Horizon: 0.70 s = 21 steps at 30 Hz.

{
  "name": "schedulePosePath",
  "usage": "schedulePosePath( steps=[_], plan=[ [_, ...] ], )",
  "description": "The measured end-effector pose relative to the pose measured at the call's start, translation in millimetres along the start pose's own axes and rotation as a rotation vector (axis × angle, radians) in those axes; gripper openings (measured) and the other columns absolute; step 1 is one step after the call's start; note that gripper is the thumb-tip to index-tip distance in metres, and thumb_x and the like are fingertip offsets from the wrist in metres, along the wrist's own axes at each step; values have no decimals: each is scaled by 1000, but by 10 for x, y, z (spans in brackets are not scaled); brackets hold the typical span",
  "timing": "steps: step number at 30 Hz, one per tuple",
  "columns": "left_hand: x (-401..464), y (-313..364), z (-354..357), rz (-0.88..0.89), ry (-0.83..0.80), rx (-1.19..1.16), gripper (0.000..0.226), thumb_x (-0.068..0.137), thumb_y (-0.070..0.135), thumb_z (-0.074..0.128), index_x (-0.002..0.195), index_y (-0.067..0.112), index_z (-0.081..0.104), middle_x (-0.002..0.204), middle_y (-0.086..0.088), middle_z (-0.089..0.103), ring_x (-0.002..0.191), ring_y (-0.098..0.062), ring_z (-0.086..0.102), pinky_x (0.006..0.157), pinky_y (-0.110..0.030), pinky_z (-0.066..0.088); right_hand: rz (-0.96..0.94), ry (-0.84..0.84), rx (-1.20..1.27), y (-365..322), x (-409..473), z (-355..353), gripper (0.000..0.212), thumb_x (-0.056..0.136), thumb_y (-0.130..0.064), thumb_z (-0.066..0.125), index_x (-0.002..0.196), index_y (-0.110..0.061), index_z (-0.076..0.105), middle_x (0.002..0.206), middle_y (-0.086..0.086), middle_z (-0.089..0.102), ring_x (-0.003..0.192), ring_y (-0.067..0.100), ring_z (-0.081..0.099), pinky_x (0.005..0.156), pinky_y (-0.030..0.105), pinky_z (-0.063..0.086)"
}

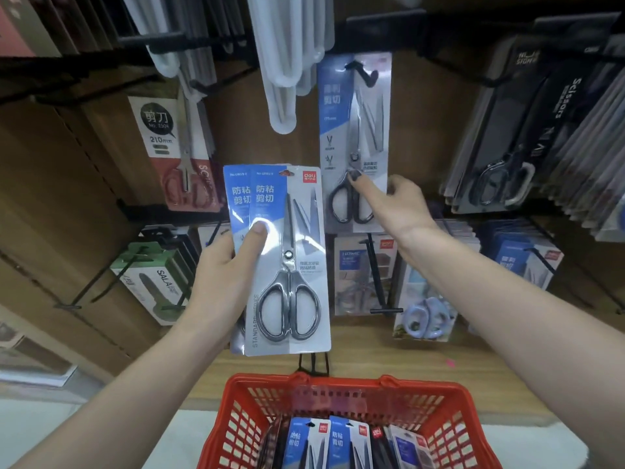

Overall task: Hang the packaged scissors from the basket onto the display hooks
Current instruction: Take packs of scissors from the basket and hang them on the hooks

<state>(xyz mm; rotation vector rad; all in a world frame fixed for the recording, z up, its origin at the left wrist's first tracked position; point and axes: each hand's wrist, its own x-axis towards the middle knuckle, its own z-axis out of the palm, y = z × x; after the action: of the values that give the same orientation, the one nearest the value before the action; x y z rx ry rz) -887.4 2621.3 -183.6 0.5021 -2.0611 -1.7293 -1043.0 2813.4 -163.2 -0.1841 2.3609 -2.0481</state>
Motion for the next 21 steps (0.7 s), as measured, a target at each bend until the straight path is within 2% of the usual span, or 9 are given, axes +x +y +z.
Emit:
schedulePosePath(
  steps=[2, 4, 6, 8, 13, 15, 17, 19, 21],
  plan=[
    [-7, 12, -7, -20, -13, -46, 51, 98, 57, 60, 88, 8, 64, 81, -19, 63, 75, -25, 58, 74, -43, 45, -28, 10, -76, 36, 5, 23, 32, 90, -54, 73, 99, -26, 61, 90, -17, 67, 74, -7, 63, 58, 9, 45],
    [-21, 47, -3, -31, -25, -62, 67, 93, 61, 60, 102, -6, 59, 86, -15, 64, 77, -27, 57, 76, -44, 44, -67, 34, -117, 87, 15, 19, 34, 94, -48, 70, 108, -20, 57, 90, -13, 65, 76, -3, 60, 54, 8, 43],
    [-14, 69, -1, -41, -31, -63, 77, 89, 64, 61, 105, -11, 54, 92, -10, 63, 79, -28, 56, 76, -45, 43, -84, 51, -135, 127, 34, -2, 32, 96, -36, 70, 115, -16, 54, 94, -5, 68, 81, 7, 63, 61, 17, 47],
    [-9, 77, 15, -51, -37, -79, 77, 89, 63, 62, 106, -11, 54, 93, -10, 63, 79, -29, 56, 76, -45, 44, -67, 47, -150, 155, 57, -22, 34, 94, -29, 72, 120, -13, 55, 100, 3, 70, 88, 16, 65, 72, 28, 51],
    [-15, 56, 69, -57, -32, -99, 62, 97, 56, 62, 102, -5, 57, 86, -11, 62, 77, -26, 58, 75, -44, 44, -32, 60, -149, 196, 134, -36, 34, 94, -31, 73, 115, -7, 62, 89, 6, 67, 83, 21, 61, 76, 35, 53],
    [-16, 52, 78, -65, -25, -90, 63, 98, 56, 62, 107, -6, 60, 89, -13, 65, 77, -26, 60, 75, -44, 46, -8, 62, -164, 204, 141, -28, 35, 93, -30, 73, 117, -9, 61, 100, 7, 71, 92, 23, 67, 84, 40, 59],
    [-23, 57, 82, -68, -32, -86, 61, 98, 57, 61, 108, -3, 63, 91, -14, 68, 78, -29, 62, 76, -45, 47, 17, 54, -181, 218, 132, -36, 44, 92, -31, 75, 126, -12, 56, 111, 6, 68, 100, 22, 66, 79, 33, 58],
    [-17, 41, 79, -68, -31, -97, 53, 100, 56, 61, 105, 4, 69, 96, -25, 73, 79, -33, 66, 77, -48, 51, 25, 59, -215, 232, 88, -63, 56, 91, -33, 76, 137, -15, 49, 117, 2, 62, 102, 19, 62, 69, 19, 46],
    [2, 36, 81, -65, -22, -103, 50, 102, 54, 61, 105, 5, 69, 105, -33, 69, 80, -30, 67, 79, -51, 54, -1, 118, -237, 237, -23, -96, 54, 92, -34, 74, 136, -18, 48, 114, -2, 60, 99, 16, 60, 66, 17, 41]
  ],
)
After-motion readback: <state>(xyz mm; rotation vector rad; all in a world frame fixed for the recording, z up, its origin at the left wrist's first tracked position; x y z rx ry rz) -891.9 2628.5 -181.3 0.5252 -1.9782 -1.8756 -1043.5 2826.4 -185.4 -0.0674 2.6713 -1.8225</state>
